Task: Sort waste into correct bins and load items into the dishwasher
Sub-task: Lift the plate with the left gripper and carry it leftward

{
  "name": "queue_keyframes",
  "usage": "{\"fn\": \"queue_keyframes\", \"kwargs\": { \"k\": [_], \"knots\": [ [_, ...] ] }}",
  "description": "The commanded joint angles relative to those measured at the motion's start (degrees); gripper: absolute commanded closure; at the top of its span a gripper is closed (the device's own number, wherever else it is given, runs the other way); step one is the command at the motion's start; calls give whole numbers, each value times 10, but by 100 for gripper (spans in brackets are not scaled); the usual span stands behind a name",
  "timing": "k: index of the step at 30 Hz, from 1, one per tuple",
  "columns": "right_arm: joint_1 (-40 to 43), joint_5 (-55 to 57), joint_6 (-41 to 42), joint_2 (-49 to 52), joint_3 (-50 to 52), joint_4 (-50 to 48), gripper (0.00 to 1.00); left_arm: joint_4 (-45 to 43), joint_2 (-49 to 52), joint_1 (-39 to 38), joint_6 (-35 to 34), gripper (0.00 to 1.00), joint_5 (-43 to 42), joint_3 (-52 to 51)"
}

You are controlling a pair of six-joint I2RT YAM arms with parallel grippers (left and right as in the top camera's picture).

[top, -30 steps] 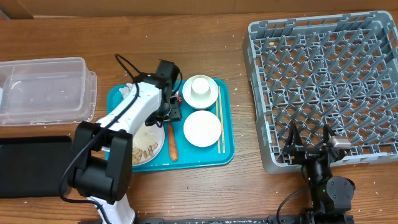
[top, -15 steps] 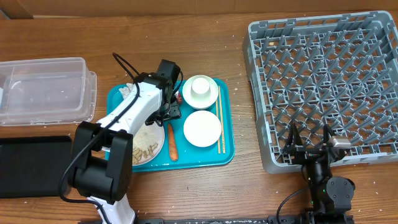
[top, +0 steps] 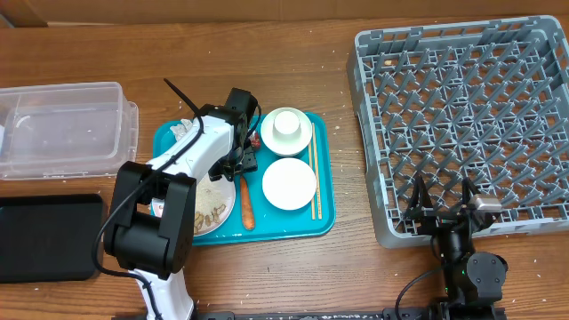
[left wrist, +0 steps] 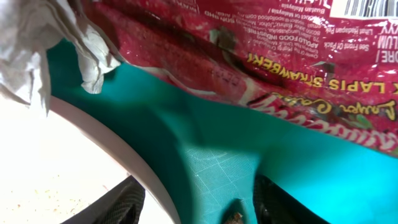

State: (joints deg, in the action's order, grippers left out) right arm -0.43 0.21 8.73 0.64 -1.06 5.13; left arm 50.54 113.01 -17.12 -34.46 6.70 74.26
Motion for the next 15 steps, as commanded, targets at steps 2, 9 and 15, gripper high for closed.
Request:
{"fn": "queue_keyframes", "kwargs": {
  "k": [2, 9, 15],
  "knots": [
    [-3, -3, -2, -5, 6, -3, 0, 1, 24, 3, -7, 50, 14, -1],
    [-3, -3, -2, -5, 6, -3, 0, 17, 24, 3, -7, 75, 14, 2],
    [-3, -3, -2, -5, 6, -3, 0, 64, 24, 3, 0, 95, 23, 37]
  ]
}}
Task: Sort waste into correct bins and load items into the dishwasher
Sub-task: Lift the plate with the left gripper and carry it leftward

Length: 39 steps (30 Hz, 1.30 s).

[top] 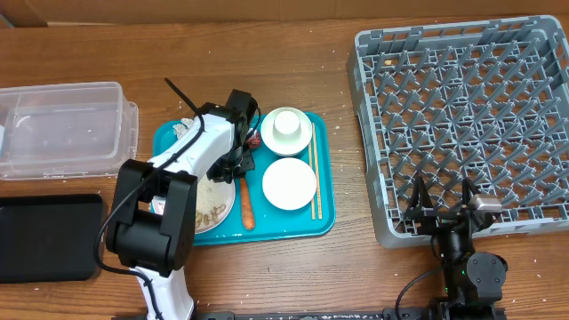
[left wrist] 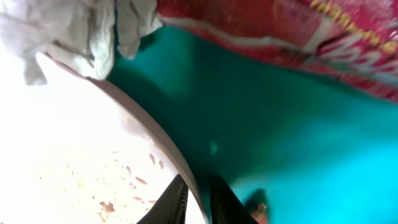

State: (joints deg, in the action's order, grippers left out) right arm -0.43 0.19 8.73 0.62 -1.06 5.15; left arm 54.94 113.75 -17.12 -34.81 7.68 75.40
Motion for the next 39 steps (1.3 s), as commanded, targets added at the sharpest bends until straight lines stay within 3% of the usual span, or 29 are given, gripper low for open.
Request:
{"fn": "queue_keyframes", "kwargs": {
  "k": [1, 18, 32, 39],
  "knots": [
    [-3, -3, -2, -5, 6, -3, 0, 29, 16, 3, 3, 96, 16, 30],
    [-3, -3, -2, -5, 6, -3, 0, 242, 15, 2, -26, 96, 17, 146],
    [-3, -3, -2, -5, 6, -3, 0, 294, -49, 8, -25, 96, 33, 148],
    [-3, -3, -2, -5, 6, -3, 0, 311, -111, 64, -17, 96, 67, 148]
  ]
}}
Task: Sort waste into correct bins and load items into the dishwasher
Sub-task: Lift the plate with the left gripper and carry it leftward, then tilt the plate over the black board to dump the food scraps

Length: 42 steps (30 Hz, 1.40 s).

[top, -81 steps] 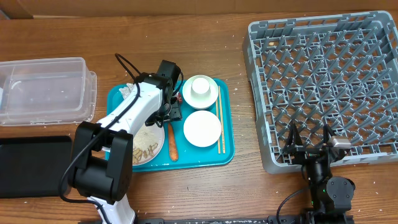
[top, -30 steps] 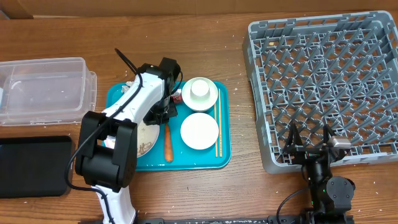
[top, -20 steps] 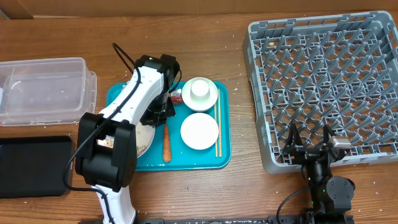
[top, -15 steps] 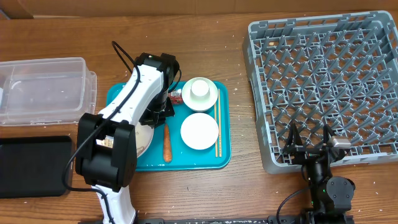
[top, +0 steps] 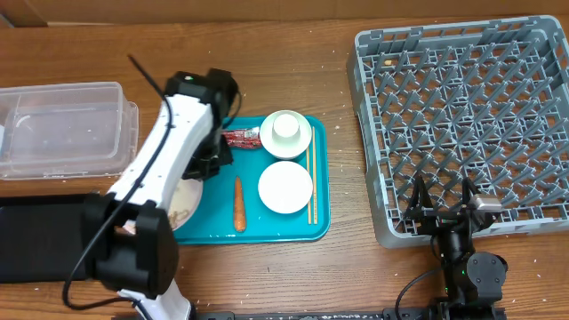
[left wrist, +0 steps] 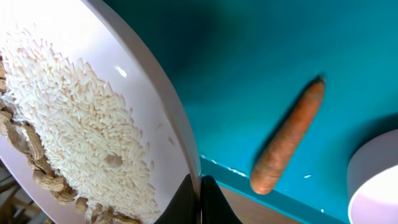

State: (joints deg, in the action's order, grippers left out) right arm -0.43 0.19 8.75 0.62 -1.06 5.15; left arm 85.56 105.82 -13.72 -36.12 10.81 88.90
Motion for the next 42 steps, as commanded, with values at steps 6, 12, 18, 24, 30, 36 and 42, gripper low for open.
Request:
{"fn": "queue_keyframes", "kwargs": {
  "k": [6, 12, 18, 24, 30, 36, 42],
  "knots": [
    [-3, -3, -2, -5, 6, -3, 0, 2, -47, 142, 24, 96, 33, 13],
    [-2, -3, -2, -5, 6, -3, 0, -41, -47, 261, 48, 96, -18, 14],
    [-2, -3, -2, -5, 6, -3, 0, -120, -47, 362, 94, 96, -115, 14],
    [-3, -3, -2, -5, 6, -3, 0, -171, -47, 429, 93, 96, -139, 14],
    [-2, -3, -2, -5, 6, -3, 0, -221, -47, 465, 92, 95, -150, 12],
    [-3, -3, -2, -5, 6, -3, 0, -242, -47, 500, 77, 96, -184, 12],
    [-3, -3, -2, -5, 6, -3, 0, -232, -47, 581, 76, 96, -274, 12]
  ]
}}
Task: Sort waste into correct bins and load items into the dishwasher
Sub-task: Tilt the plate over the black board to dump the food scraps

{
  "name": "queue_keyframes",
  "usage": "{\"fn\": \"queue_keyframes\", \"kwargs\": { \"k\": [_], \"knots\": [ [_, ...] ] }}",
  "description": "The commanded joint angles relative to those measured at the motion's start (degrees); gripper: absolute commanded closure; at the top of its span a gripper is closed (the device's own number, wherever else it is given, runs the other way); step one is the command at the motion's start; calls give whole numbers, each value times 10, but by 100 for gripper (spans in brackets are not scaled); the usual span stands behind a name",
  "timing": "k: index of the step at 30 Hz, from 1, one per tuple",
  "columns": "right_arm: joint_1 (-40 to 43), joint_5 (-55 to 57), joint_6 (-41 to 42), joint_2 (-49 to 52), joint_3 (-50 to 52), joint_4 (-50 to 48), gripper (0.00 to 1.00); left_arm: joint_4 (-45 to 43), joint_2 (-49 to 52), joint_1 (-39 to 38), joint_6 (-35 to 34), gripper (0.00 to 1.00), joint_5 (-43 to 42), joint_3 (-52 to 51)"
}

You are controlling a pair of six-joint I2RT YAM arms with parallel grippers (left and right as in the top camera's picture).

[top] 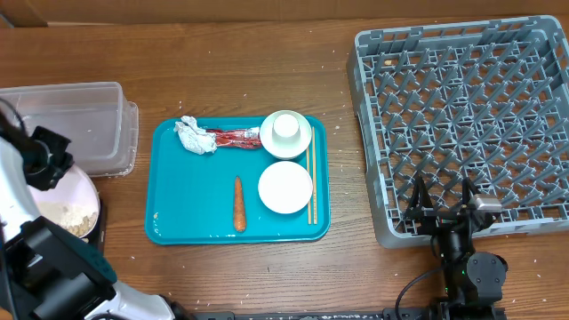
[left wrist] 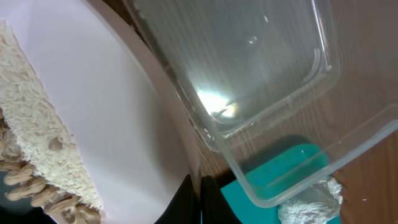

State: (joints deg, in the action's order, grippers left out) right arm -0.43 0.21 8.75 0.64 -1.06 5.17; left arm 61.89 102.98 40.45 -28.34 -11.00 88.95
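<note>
My left gripper [top: 46,167] is shut on the rim of a white plate [top: 62,203] carrying rice and peanuts, held tilted at the far left, next to the clear plastic bin [top: 67,124] and over the black bin. In the left wrist view the fingers [left wrist: 194,200] pinch the plate [left wrist: 93,124] edge, rice [left wrist: 34,149] at left. On the teal tray [top: 191,209] lie a crumpled tissue [top: 193,136], a red wrapper [top: 233,138], a carrot [top: 238,203], a cup on a saucer [top: 286,132], a white bowl [top: 285,187] and chopsticks [top: 309,182]. My right gripper [top: 442,203] stands open at the rack's front edge.
The grey dishwasher rack [top: 462,116] fills the right side of the table. The clear bin [left wrist: 249,81] looms close beside the plate in the left wrist view. Crumbs dot the wooden table [top: 231,53].
The left arm has carried the plate from the tray's left edge out to the far left, beside the clear bin. The tissue now lies in plain sight on the tray. The right arm is unchanged.
My left gripper was open low over the tray, between the plate and the wrapper. Then it was closing on the plate's rim. Later it held the plate raised at the tray's left edge, and now holds it tilted at the far left by the bins.
</note>
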Motion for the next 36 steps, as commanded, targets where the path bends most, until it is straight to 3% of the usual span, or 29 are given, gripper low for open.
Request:
{"fn": "queue_keyframes", "kwargs": {
  "k": [1, 4, 9, 13, 18, 21, 33, 36],
  "knots": [
    [-2, -3, -2, -5, 6, -3, 0, 9, -18, 59, -1, 96, -84, 12],
    [-3, -3, -2, -5, 6, -3, 0, 14, -18, 117, 1, 96, -163, 12],
    [-3, -3, -2, -5, 6, -3, 0, 30, -18, 187, 7, 96, -220, 12],
    [-3, -3, -2, -5, 6, -3, 0, 24, -18, 207, 16, 96, -292, 12],
    [-2, -3, -2, -5, 6, -3, 0, 2, -18, 221, 16, 96, -316, 12],
    [-3, -3, -2, -5, 6, -3, 0, -11, -18, 233, 40, 96, -414, 12],
    [-3, -3, -2, -5, 6, -3, 0, 28, -18, 315, 24, 96, -429, 12],
    [-3, -3, -2, -5, 6, -3, 0, 17, -18, 319, 46, 96, -463, 12]
  ]
}}
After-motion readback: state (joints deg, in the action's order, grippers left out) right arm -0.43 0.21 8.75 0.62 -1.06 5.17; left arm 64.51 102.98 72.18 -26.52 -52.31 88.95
